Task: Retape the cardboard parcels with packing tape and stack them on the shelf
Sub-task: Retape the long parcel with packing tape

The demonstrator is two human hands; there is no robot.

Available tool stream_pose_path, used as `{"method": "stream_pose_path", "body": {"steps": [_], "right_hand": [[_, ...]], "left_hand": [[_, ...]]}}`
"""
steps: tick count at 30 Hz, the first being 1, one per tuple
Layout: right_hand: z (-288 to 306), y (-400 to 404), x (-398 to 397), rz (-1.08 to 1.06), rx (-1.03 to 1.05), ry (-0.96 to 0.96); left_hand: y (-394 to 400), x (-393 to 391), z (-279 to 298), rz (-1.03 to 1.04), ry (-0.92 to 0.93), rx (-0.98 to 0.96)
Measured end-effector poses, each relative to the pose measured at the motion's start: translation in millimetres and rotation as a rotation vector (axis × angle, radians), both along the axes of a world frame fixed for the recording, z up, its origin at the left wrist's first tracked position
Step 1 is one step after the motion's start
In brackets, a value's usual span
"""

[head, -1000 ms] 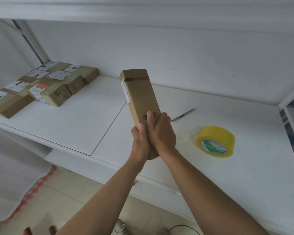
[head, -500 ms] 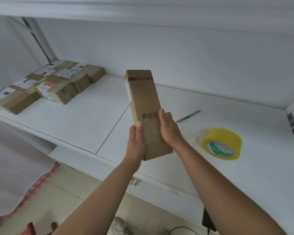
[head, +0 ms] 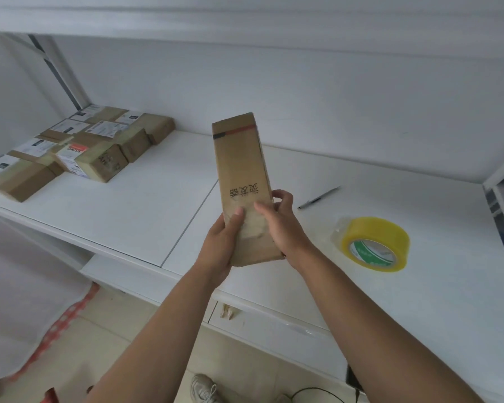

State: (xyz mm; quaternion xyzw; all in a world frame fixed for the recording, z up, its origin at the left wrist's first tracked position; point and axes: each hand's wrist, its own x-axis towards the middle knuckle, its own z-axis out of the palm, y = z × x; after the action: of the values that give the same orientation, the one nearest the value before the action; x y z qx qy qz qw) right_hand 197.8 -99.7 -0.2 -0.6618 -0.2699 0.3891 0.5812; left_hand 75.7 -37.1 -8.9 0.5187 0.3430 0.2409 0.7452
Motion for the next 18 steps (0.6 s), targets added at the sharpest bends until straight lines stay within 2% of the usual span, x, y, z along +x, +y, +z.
{"method": "stream_pose_path", "body": {"steps": [3, 5, 8, 14, 18], "right_hand": [[-6.0, 0.4, -11.1, -0.036, 0.087, -0.108], [-6.2, -0.4, -12.7, -0.028, 0.125, 0.001], [-5.2, 2.4, -7.9, -0.084, 0.078, 0.205], [-4.2, 1.3, -11.3, -0.021, 0.045, 0.186], [-8.9, -0.4, -6.9, 0.023, 0.144, 0.231]], "left_hand": [[1.1, 1.1, -0.1, 0.008, 0.063, 0.036], [1.6, -1.1, 2.0, -0.040, 0.032, 0.003], [1.3, -4.7, 4.0, -0.109, -0.015, -0.018], [-4.0, -4.8, 6.7, -0.049, 0.022, -0.104], [-6.2, -4.3, 11.1, 0.045, 0.037, -0.085]]}}
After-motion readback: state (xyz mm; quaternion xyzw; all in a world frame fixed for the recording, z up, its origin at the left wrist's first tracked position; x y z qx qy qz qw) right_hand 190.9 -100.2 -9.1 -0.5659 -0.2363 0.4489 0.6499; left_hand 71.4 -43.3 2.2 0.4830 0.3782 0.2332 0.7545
